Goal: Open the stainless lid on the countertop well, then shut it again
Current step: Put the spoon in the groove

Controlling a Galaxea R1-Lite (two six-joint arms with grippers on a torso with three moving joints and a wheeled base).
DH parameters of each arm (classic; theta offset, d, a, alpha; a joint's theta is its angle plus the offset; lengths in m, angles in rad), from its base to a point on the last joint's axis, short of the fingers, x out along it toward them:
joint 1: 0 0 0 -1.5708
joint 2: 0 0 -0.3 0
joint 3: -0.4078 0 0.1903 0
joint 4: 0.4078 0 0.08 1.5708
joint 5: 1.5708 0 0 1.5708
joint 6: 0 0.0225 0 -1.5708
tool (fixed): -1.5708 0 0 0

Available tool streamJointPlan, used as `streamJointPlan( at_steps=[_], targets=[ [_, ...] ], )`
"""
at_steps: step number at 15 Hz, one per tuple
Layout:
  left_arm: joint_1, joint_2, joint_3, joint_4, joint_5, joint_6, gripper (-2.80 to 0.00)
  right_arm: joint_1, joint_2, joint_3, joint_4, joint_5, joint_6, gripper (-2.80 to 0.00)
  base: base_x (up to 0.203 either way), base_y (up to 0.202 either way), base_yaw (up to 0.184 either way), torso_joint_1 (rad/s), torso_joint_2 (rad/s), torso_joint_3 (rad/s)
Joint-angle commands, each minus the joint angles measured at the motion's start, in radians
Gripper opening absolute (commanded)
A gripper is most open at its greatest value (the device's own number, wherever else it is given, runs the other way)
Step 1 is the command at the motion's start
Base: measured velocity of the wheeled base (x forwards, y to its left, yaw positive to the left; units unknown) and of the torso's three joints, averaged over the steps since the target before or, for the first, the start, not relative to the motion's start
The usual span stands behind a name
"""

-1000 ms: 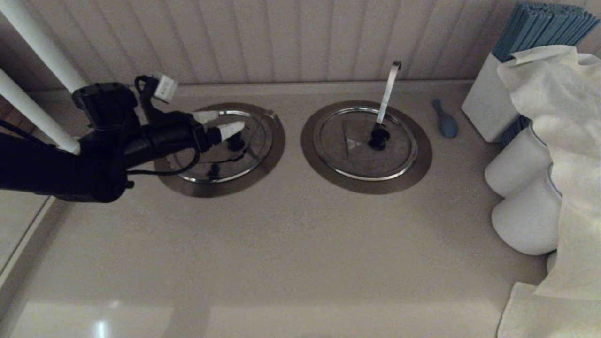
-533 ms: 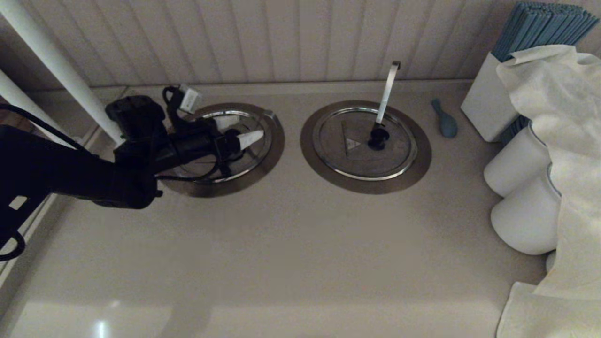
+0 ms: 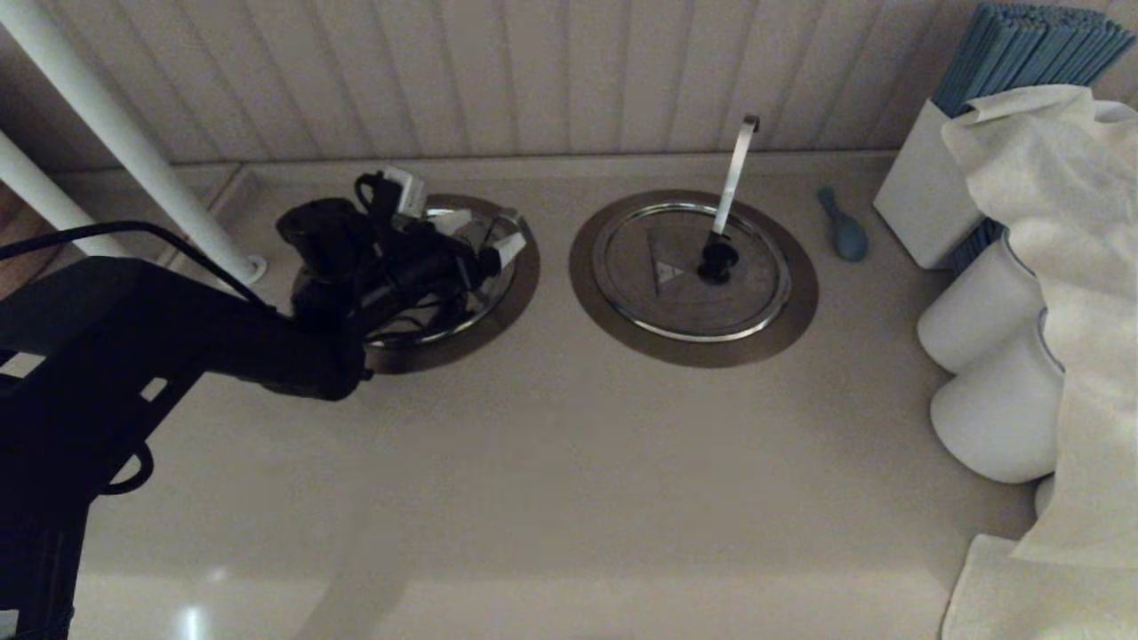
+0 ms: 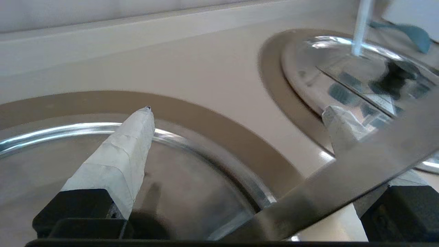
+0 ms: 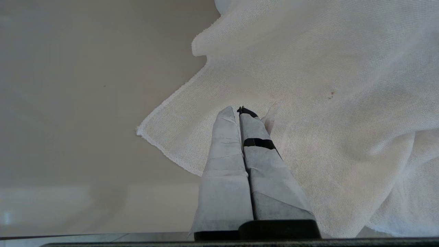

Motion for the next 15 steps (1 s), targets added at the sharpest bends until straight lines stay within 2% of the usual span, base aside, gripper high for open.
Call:
streamJointPlan(
  at_steps=[1,2,5,11,15],
  targets=[
    [-0.002,0.015,-0.006,-0.007,-0.002,-0.001,0.0,0.0,0.0,0.0,0.0,0.0,0.0,-2.8,0.0,0.0,0.0,0.0,0.0,0.0],
    [-0.002,0.02,-0.015,-0.006,0.011,-0.001,0.0,0.0,0.0,0.0,0.0,0.0,0.0,-2.8,0.0,0.0,0.0,0.0,0.0,0.0],
    [-0.002,0.069,-0.11,-0.003,0.109,-0.003,0.0,0.001,0.0,0.0,0.0,0.0,0.001,-2.8,0.0,0.0,0.0,0.0,0.0,0.0],
    [-0.001,0.086,-0.155,0.022,0.146,-0.008,0.0,0.0,0.0,0.0,0.0,0.0,0.002,-2.8,0.0,0.0,0.0,0.0,0.0,0.0],
    [-0.019,0.092,-0.22,0.043,0.225,-0.005,0.0,0.0,0.0,0.0,0.0,0.0,0.001,-2.8,0.0,0.0,0.0,0.0,0.0,0.0]
  ],
)
